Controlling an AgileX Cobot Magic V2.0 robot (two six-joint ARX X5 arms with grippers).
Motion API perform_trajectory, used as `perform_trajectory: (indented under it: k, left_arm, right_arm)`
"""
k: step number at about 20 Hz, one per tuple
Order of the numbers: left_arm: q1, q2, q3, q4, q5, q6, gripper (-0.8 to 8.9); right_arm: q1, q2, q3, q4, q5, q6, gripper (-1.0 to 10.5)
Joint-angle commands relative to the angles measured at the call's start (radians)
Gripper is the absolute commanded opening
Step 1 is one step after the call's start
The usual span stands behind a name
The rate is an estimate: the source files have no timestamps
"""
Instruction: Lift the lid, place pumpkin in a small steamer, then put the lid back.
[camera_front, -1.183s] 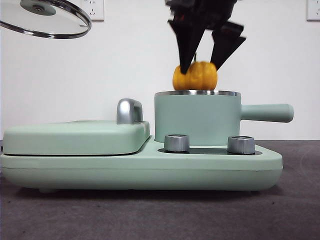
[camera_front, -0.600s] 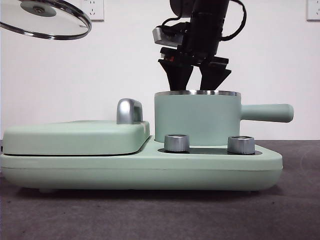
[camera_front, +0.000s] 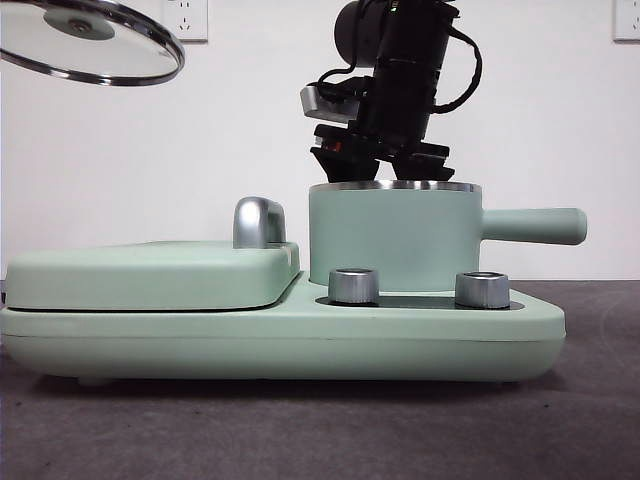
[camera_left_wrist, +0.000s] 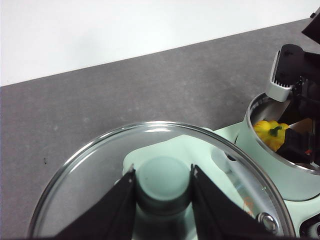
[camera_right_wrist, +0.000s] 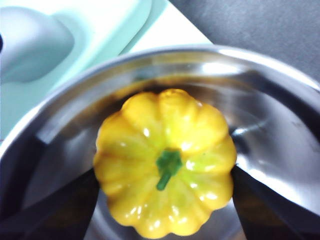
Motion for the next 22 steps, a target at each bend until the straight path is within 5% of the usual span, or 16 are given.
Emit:
perform_trajectory:
  k: [1, 12, 15, 22]
  left_arm:
    - [-0.002, 0.007, 0.018, 0.03, -0.003, -0.003, 0.1]
    - [-0.002, 0.009, 0.018, 0.03, -0.003, -0.003, 0.1]
    - [-0.002, 0.009, 0.018, 0.03, -0.003, -0.003, 0.1]
    - [-0.002, 0.009, 0.018, 0.029, -0.003, -0.004, 0.1]
  right_arm:
    - [0.006, 0.029, 0.027, 0.011, -0.004, -0.009, 3.5]
    - [-0.002, 0.05, 0.027, 0.026, -0.005, -0.016, 3.5]
    - [-0.002, 0.05, 0.027, 0.026, -0.042, -0.027, 4.6]
    - [0.0, 0.022, 0.044, 0.026, -0.032, -0.011, 4.7]
